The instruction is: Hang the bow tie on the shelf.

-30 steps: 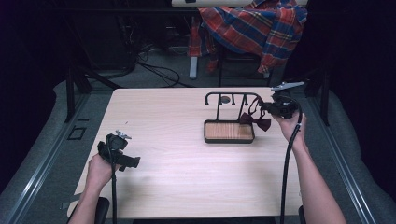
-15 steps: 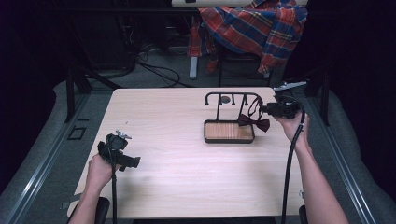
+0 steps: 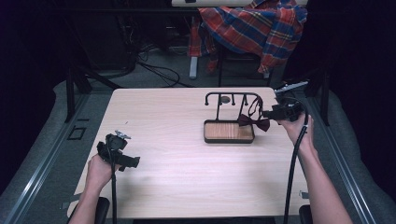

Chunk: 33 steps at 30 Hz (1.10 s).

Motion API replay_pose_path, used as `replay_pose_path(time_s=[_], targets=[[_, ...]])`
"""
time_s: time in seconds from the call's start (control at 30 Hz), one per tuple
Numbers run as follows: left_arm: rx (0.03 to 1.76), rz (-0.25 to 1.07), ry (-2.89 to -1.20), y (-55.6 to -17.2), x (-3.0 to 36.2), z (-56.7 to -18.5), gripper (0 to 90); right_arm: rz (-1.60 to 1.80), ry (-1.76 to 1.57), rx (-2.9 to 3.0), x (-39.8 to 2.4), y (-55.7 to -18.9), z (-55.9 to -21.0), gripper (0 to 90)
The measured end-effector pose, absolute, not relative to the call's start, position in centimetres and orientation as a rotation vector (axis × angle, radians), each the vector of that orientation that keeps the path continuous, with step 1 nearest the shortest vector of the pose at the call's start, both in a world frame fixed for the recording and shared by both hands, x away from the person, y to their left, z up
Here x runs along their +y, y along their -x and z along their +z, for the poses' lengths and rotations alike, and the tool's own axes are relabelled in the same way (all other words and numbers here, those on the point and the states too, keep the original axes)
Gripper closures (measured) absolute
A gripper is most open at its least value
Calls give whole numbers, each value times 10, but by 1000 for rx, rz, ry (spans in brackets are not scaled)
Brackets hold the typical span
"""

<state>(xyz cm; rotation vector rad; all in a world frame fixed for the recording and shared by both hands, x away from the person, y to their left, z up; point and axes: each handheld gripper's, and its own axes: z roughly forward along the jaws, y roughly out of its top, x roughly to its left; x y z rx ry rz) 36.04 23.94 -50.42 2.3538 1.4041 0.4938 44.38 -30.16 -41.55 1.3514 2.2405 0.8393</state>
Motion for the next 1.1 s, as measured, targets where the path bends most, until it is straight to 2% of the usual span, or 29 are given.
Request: replay_pose_path(time_s=[0.3,0.7,1.1], targets=[[1404,493,-2337,-359,240,-503,1,842,-1367,2271,-306,-421,-414,316],[1402,491,-2334,-359,240,-503,1,858,-1306,2334,-292,-397,-415,152],[1404,490,-2332,-359,242,-503,1,844,-1237,2393,-281,-371,-426,83]])
